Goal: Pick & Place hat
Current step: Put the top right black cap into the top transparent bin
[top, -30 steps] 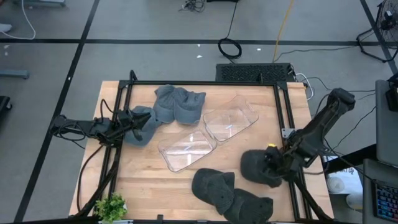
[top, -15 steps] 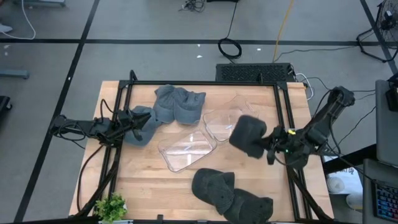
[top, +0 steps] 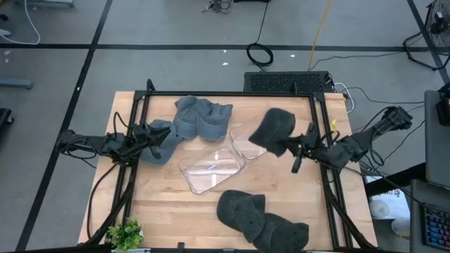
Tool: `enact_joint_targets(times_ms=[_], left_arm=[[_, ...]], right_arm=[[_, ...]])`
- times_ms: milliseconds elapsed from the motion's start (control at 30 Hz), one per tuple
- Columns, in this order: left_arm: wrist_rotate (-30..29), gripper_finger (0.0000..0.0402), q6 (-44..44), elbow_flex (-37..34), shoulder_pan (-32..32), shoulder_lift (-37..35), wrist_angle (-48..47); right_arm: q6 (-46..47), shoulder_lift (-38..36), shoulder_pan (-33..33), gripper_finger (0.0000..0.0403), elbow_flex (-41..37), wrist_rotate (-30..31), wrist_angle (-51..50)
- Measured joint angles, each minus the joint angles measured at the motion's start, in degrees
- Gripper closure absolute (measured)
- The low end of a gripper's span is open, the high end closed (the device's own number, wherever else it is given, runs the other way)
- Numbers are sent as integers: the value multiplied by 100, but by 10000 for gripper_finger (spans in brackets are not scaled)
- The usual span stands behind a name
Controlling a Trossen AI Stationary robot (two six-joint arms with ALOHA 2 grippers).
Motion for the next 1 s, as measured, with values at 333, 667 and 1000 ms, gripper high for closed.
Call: enact_joint_targets(times_ms=[333,667,1000], left_arm=[[0,334,0,0,0,1,0],[0,334,0,0,-2,1,-1],[0,334,0,0,0,0,0]], right_arm=[[-1168,153,-1408,402,543,-802,-311],[-355,1501,-2777,402,2991,-2092,-4104],[-993,2902,-3972,402,3707,-3814,-5215]])
